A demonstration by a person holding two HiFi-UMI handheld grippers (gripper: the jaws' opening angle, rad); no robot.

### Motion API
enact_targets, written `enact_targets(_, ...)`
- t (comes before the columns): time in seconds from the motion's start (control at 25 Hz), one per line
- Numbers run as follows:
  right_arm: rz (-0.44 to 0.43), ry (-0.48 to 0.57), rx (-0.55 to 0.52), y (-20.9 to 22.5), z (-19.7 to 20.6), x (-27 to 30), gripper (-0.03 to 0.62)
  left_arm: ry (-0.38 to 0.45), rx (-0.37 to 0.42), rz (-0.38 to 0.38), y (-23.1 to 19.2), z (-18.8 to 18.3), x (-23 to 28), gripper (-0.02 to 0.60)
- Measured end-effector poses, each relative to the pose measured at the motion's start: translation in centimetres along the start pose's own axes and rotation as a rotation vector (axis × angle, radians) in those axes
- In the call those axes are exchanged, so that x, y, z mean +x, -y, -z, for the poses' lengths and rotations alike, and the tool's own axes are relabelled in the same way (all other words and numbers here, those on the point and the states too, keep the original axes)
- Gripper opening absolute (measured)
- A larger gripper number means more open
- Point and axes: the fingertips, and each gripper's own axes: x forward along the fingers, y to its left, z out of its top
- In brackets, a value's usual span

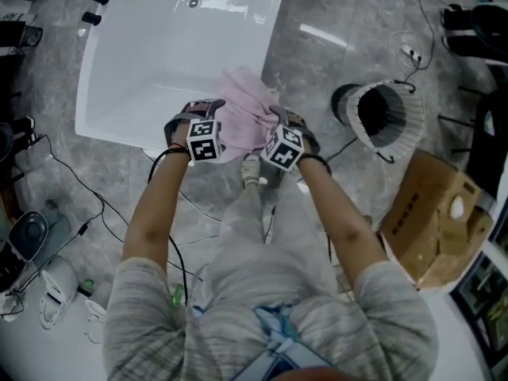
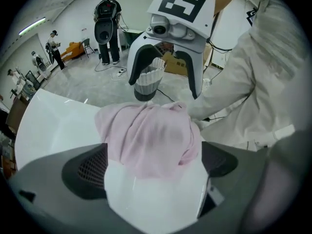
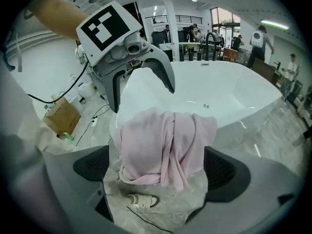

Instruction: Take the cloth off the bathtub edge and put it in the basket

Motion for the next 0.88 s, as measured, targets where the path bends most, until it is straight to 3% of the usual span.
enact_targets(0.4, -0.028, -0.072, -0.029, 0.1, 1.2, 5.1, 0.574, -0.07, 0.051, 0.081, -0.7, 1.7, 5.5, 0.589)
enact_targets(0.52, -0.061, -0.101, -0.031, 0.1, 1.3, 6.3, 0.574, -0.087, 0.055, 0.12, -0.8, 1.8, 6.8, 0.589)
enact_targets(0.72, -0.121, -0.138, -0.052, 0.1, 0.8, 7.5, 0.572, -0.127, 0.131, 0.191, -0.6, 1.0, 8.9, 0.589)
enact_targets(0.88, -0.154, -0.122, -0.047, 0.0, 0.7, 7.8, 0.572, -0.119, 0.137, 0.215, -0.5, 0.8, 9.3, 0.589)
